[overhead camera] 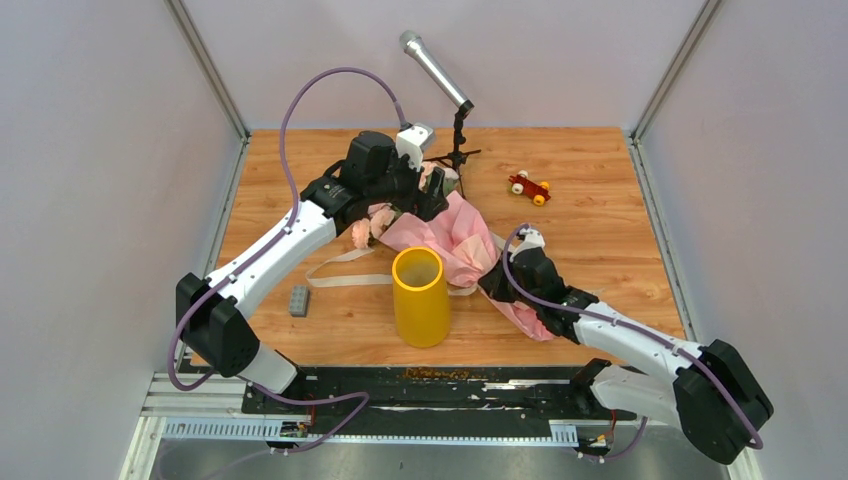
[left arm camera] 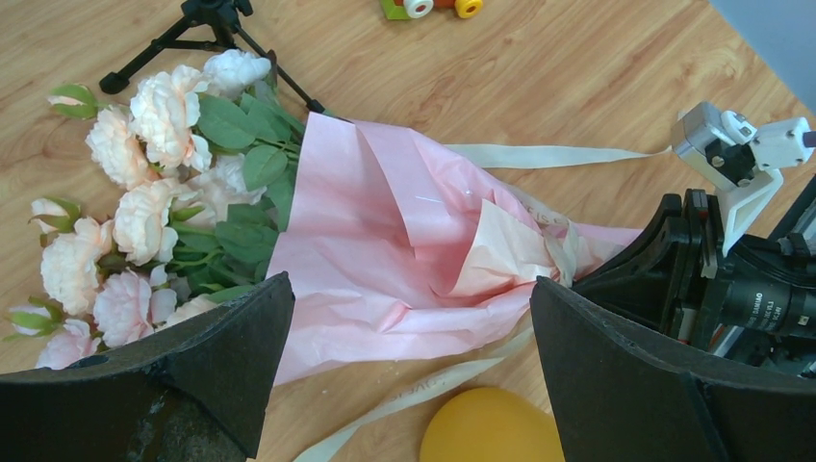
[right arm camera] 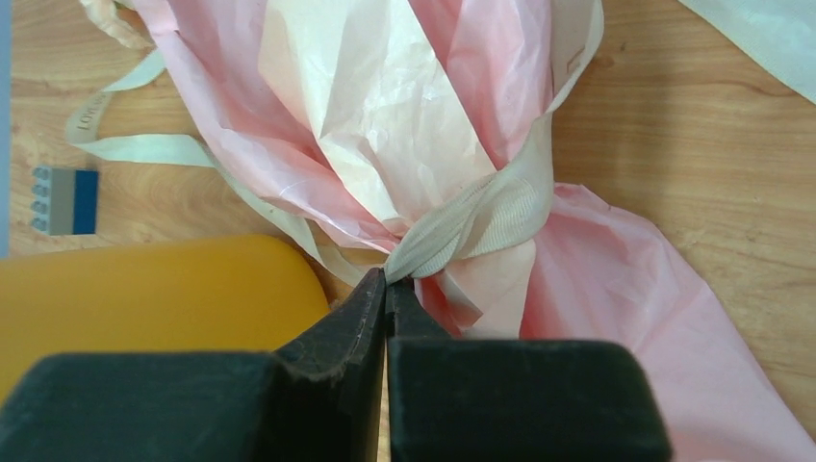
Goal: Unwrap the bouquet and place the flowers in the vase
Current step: Untie the ribbon from the wrapping paper.
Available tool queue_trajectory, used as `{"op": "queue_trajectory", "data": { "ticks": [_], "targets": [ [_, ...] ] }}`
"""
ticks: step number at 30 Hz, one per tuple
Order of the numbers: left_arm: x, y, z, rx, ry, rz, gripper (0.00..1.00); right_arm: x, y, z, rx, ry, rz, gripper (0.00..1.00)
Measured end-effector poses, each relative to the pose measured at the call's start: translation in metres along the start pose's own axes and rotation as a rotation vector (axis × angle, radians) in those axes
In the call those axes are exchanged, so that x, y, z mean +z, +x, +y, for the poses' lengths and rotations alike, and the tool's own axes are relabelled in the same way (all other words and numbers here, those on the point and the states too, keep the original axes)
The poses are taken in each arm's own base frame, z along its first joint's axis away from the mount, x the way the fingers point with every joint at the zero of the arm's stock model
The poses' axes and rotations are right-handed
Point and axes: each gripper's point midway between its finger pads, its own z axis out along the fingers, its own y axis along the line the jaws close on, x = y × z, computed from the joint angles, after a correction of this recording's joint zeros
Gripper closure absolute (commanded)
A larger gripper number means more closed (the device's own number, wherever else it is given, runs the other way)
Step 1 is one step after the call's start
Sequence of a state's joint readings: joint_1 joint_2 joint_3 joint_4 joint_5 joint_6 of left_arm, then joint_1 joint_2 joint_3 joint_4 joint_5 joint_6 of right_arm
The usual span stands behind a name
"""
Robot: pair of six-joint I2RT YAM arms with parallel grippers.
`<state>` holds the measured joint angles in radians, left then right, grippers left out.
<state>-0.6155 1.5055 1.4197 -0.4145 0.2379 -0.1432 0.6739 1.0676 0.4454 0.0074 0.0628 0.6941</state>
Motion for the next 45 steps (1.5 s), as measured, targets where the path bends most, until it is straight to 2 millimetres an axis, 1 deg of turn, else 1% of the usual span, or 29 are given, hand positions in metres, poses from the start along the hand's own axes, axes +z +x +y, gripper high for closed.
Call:
{"op": "queue_trajectory", "data": {
  "ticks": [2, 7, 11, 16, 21, 28, 32, 34, 39, 45],
  "targets": [
    [0.000, 0.000, 0.000, 0.000, 0.000, 0.000, 0.00, 0.000, 0.003, -0.005, -0.006, 0.022, 0.009, 0.95],
    [0.000, 0.000, 0.000, 0.000, -0.001, 0.000, 0.00, 0.002, 0.019, -0.023, -0.015, 0.087, 0.056, 0.95],
    [0.000, 0.000, 0.001, 0.000, -0.004, 0.000, 0.00, 0.001, 0.029, -0.035, -0.017, 0.122, 0.086, 0.92],
    [0.000, 0.000, 0.001, 0.000, -0.005, 0.001, 0.00, -0.002, 0.032, -0.039, -0.018, 0.140, 0.095, 0.87],
    [0.000, 0.000, 0.002, 0.000, -0.009, 0.001, 0.00, -0.012, 0.032, -0.043, -0.017, 0.162, 0.094, 0.84],
    [0.000, 0.000, 0.002, 0.000, -0.012, 0.001, 0.00, -0.025, 0.029, -0.043, -0.015, 0.158, 0.087, 0.78],
    [0.000, 0.000, 0.002, 0.000, -0.012, 0.001, 0.00, -0.027, 0.026, -0.038, -0.014, 0.146, 0.087, 0.77],
    [0.000, 0.000, 0.002, -0.001, -0.012, 0.001, 0.00, -0.028, 0.022, -0.034, -0.014, 0.140, 0.084, 0.77],
    [0.000, 0.000, 0.002, -0.001, -0.012, 0.001, 0.00, -0.021, 0.012, -0.026, -0.026, 0.147, 0.086, 0.78],
    [0.000, 0.000, 0.002, -0.001, -0.011, 0.001, 0.00, -0.013, 0.014, -0.030, -0.044, 0.177, 0.111, 0.82]
  ]
}}
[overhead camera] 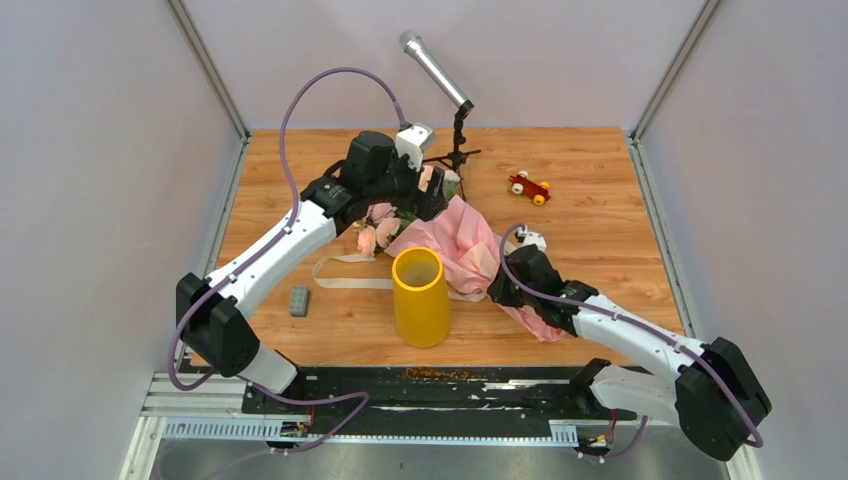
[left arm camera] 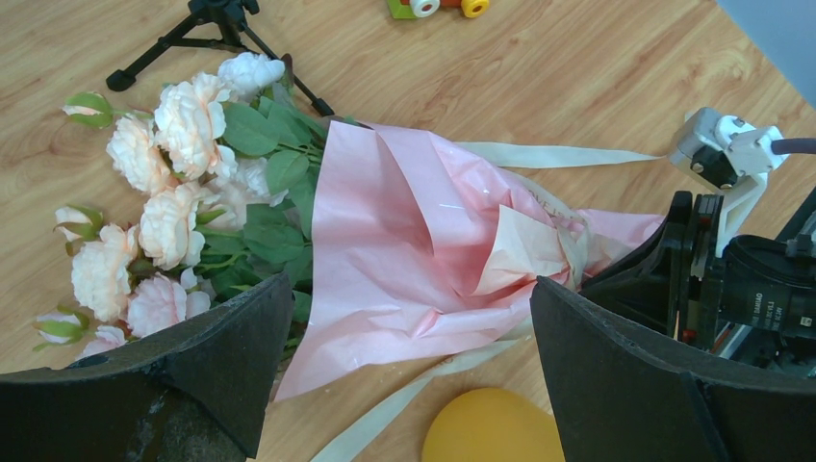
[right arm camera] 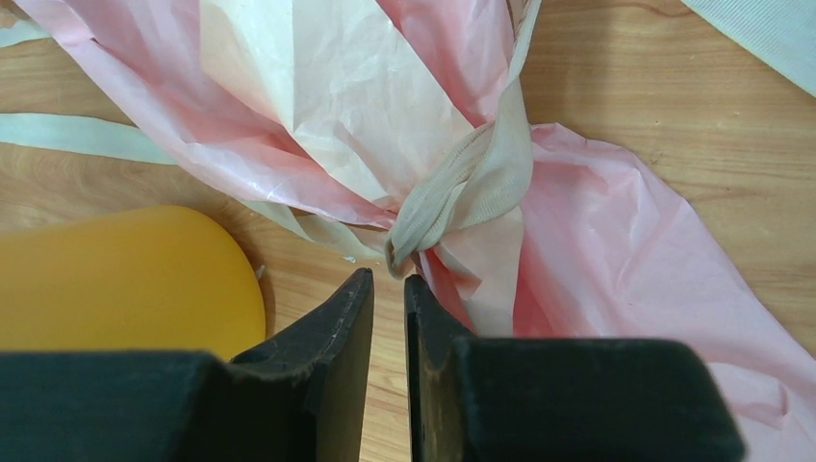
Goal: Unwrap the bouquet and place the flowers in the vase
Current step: Untie the ribbon from the wrapping paper.
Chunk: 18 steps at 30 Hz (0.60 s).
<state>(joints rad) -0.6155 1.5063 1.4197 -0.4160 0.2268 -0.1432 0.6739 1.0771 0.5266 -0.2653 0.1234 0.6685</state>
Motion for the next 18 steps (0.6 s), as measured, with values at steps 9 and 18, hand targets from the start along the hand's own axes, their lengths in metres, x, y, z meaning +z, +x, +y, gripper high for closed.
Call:
{"op": "queue_trajectory", "data": {
  "ticks": [9, 18],
  "targets": [
    [0.0000, 0.0000, 0.0000, 0.000, 0.000, 0.000, 0.00, 0.0092, 0.0017, -0.0050, -0.027, 0.029, 0.008, 0.97],
    [0.0001, 0.0001, 0.0000, 0.000, 0.000, 0.000, 0.00, 0.0108, 0.0017, -0.0045, -0.044, 0.022, 0.006, 1.00]
  ]
}}
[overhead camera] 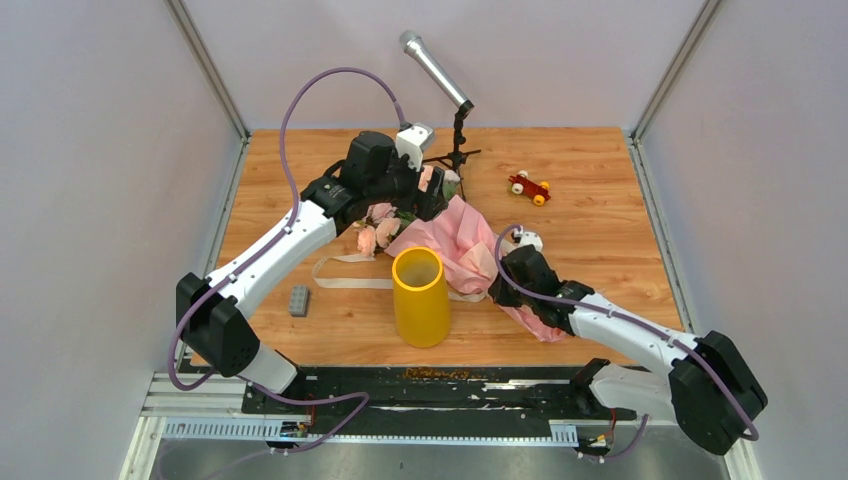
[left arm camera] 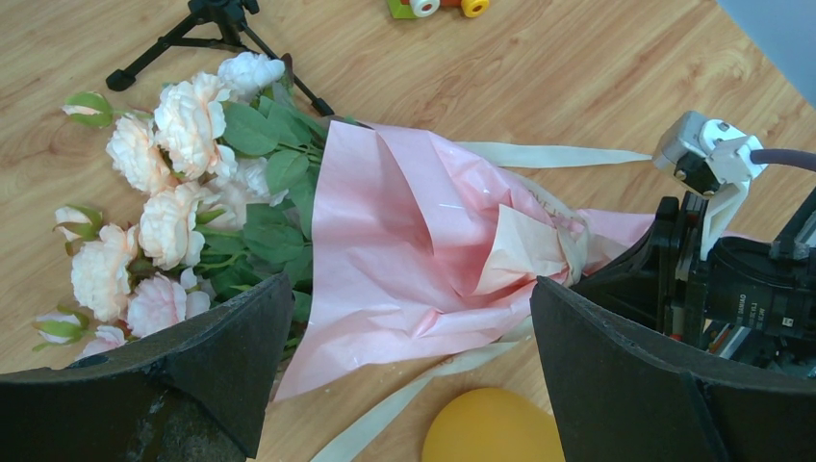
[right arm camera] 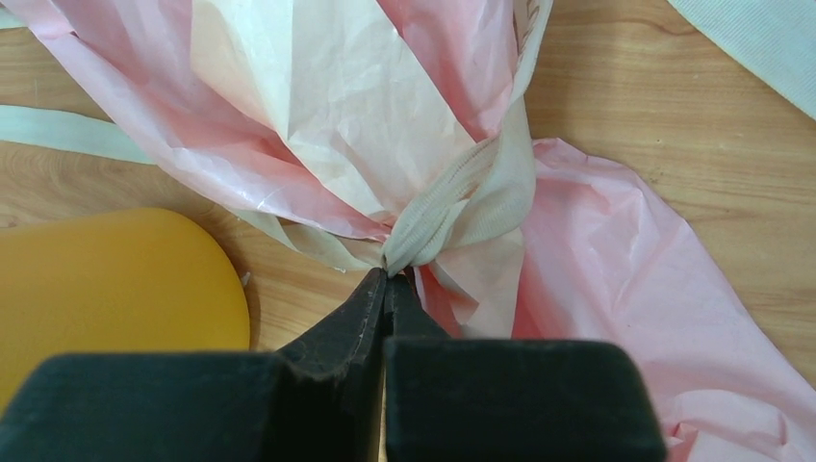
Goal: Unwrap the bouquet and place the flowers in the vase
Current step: Untie the ribbon from the wrapping paper.
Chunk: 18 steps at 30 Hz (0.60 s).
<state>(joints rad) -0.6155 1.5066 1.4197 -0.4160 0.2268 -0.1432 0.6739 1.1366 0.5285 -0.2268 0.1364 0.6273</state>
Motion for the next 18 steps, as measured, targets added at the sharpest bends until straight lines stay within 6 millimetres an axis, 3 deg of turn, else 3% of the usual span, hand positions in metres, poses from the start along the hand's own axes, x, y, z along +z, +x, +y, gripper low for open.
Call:
{"op": "queue_trajectory", "data": {
  "ticks": [18],
  "targets": [
    [0.000, 0.000, 0.000, 0.000, 0.000, 0.001, 0.00, 0.001, 0.049, -0.016, 0.046, -0.059, 0.068, 1.00]
  ]
}}
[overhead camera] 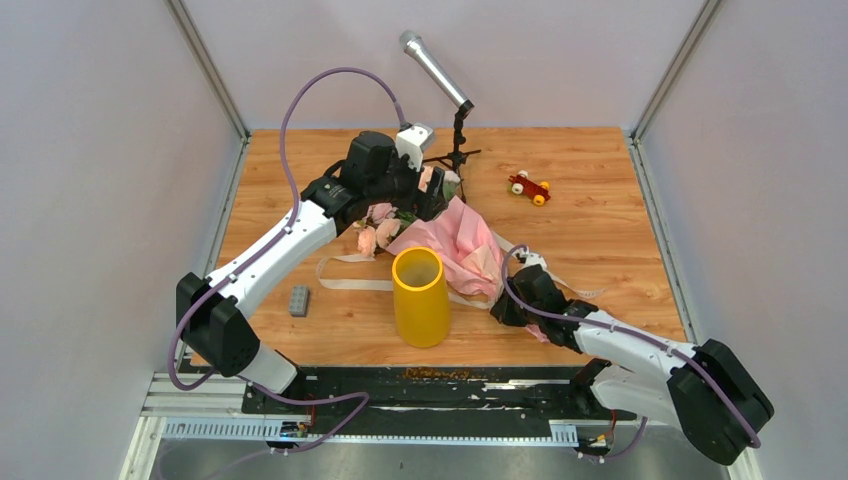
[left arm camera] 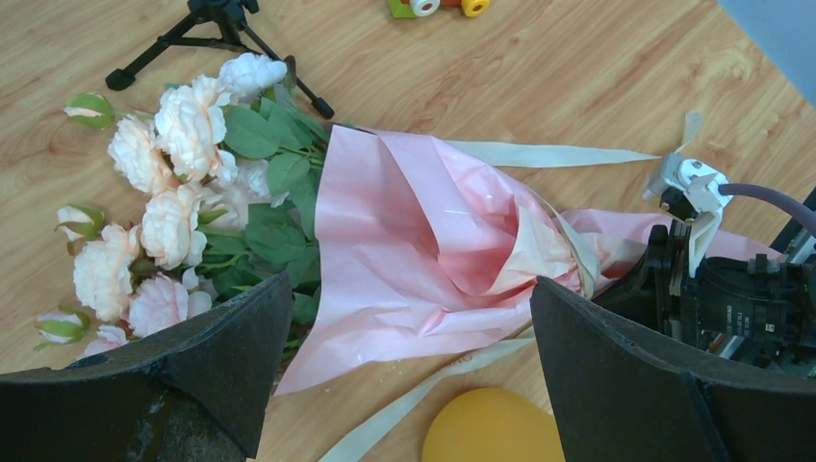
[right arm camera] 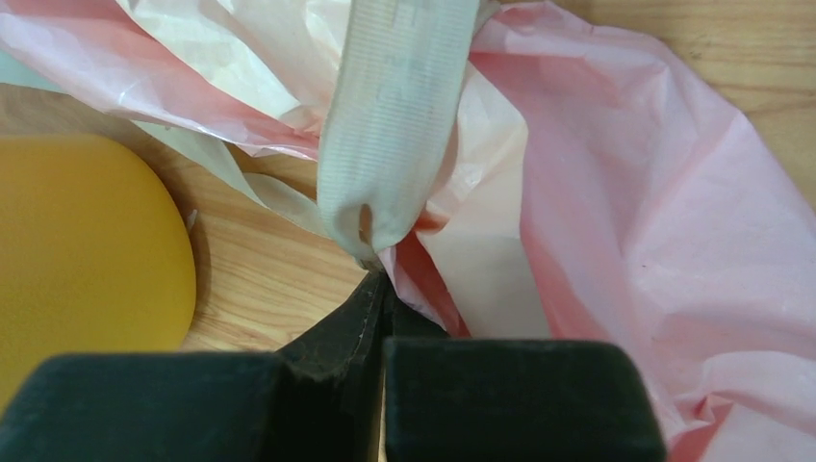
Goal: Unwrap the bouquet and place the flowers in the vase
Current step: Untie the ribbon from the wrapping paper.
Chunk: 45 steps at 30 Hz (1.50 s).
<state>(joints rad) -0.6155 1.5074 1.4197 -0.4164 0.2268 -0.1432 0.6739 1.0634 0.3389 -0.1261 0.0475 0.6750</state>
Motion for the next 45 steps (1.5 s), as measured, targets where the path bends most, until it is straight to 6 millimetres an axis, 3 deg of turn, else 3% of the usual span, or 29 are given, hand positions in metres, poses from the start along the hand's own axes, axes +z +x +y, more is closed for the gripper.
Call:
{"op": "queue_trajectory", "data": {
  "ticks": [9, 17, 20, 28, 33, 36, 41, 45],
  "targets": [
    [0.000, 0.000, 0.000, 0.000, 0.000, 0.000, 0.00, -0.006, 0.018, 0.011, 0.018, -0.096, 0.063, 0.99],
    [0.000, 0.000, 0.000, 0.000, -0.001, 0.000, 0.00, -0.028, 0.023, 0.027, 0.013, -0.169, 0.129, 0.70],
    [0.000, 0.000, 0.001, 0.002, -0.005, 0.000, 0.00, -0.038, 0.010, 0.037, 0.002, -0.172, 0.122, 0.66],
    [-0.008, -0.008, 0.000, 0.010, -0.032, 0.003, 0.00, -0.062, -0.060, 0.068, -0.064, -0.190, -0.016, 0.60],
    [-0.024, -0.047, -0.026, 0.056, -0.017, -0.067, 0.00, -0.058, -0.085, 0.048, -0.075, -0.101, -0.062, 0.60],
    [-0.032, -0.061, -0.044, 0.076, 0.005, -0.094, 0.00, -0.055, -0.084, 0.032, -0.069, -0.040, -0.046, 0.60],
    [-0.037, -0.060, -0.064, 0.095, 0.025, -0.079, 0.00, -0.053, -0.076, 0.024, -0.066, -0.017, -0.019, 0.57],
    [-0.040, -0.057, -0.074, 0.102, 0.034, -0.062, 0.00, -0.048, -0.059, 0.016, -0.060, -0.011, 0.024, 0.57]
  ]
}}
